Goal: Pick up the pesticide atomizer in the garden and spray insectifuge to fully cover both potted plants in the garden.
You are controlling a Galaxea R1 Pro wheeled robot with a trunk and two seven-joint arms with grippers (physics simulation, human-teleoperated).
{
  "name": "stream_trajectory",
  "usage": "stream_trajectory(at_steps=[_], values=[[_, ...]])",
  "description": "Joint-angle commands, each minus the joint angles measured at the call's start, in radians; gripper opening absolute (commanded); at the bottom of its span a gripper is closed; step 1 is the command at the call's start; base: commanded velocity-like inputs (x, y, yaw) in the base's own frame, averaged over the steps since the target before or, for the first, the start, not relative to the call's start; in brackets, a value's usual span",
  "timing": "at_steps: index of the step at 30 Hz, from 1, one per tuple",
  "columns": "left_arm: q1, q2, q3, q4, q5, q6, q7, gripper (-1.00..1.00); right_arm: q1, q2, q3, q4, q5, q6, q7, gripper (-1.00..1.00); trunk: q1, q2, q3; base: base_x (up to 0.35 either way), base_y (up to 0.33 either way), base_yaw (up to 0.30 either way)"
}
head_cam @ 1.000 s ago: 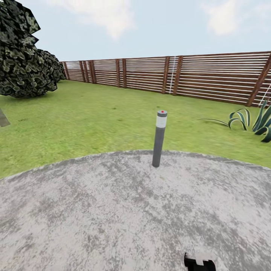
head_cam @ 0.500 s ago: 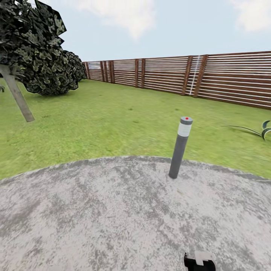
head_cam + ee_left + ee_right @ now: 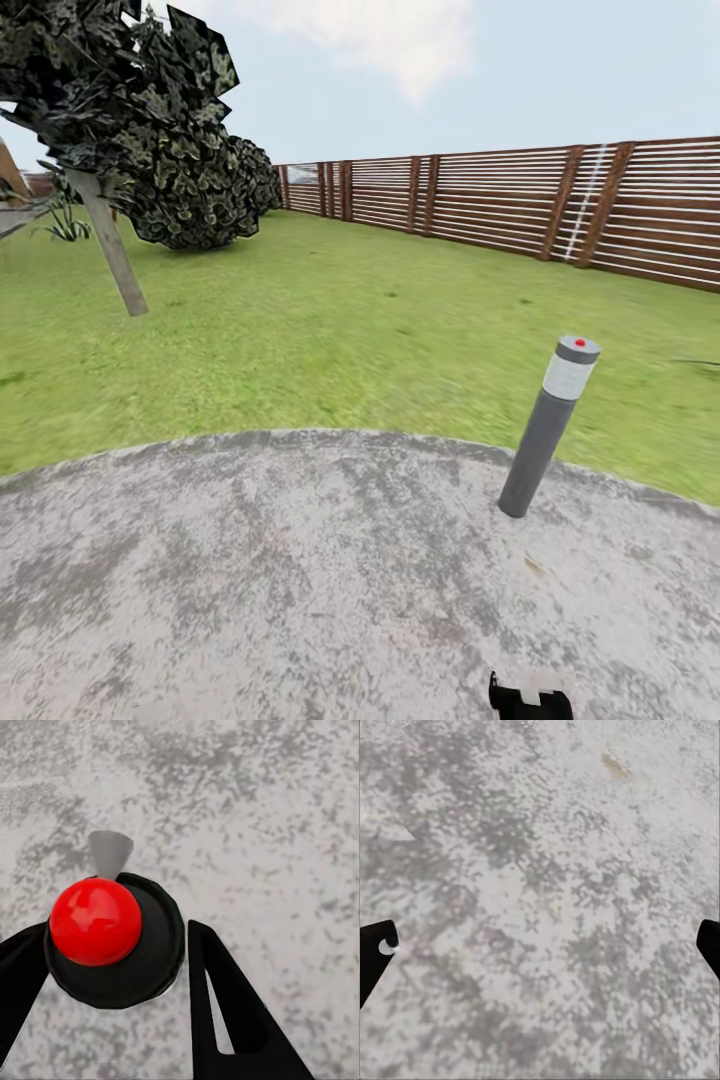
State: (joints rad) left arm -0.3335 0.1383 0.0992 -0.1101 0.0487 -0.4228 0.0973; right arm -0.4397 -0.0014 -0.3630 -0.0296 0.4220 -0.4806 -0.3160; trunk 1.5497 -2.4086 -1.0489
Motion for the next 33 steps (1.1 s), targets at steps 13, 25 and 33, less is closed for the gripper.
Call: stream_trajectory(at_steps=[13, 25, 33], values=[[-0.001, 0.000, 0.002, 0.001, 0.005, -0.004, -0.002, -1.00, -0.001, 0.000, -0.007, 0.000, 0.011, -0.003, -0.005, 1.00, 0.000, 0.000, -0.001, 0.339, 0.000, 0.279], [-0.001, 0.000, 0.002, 0.002, 0.005, -0.004, -0.002, -1.00, -0.001, 0.003, -0.007, 0.000, 0.009, -0.003, -0.004, 1.00, 0.000, 0.000, -0.002, 0.339, 0.000, 0.279], [-0.001, 0.000, 0.002, 0.001, 0.005, -0.004, -0.002, -1.00, -0.001, 0.003, -0.007, 0.000, 0.009, -0.003, -0.006, 1.00, 0.000, 0.000, -0.005, 0.339, 0.000, 0.272]])
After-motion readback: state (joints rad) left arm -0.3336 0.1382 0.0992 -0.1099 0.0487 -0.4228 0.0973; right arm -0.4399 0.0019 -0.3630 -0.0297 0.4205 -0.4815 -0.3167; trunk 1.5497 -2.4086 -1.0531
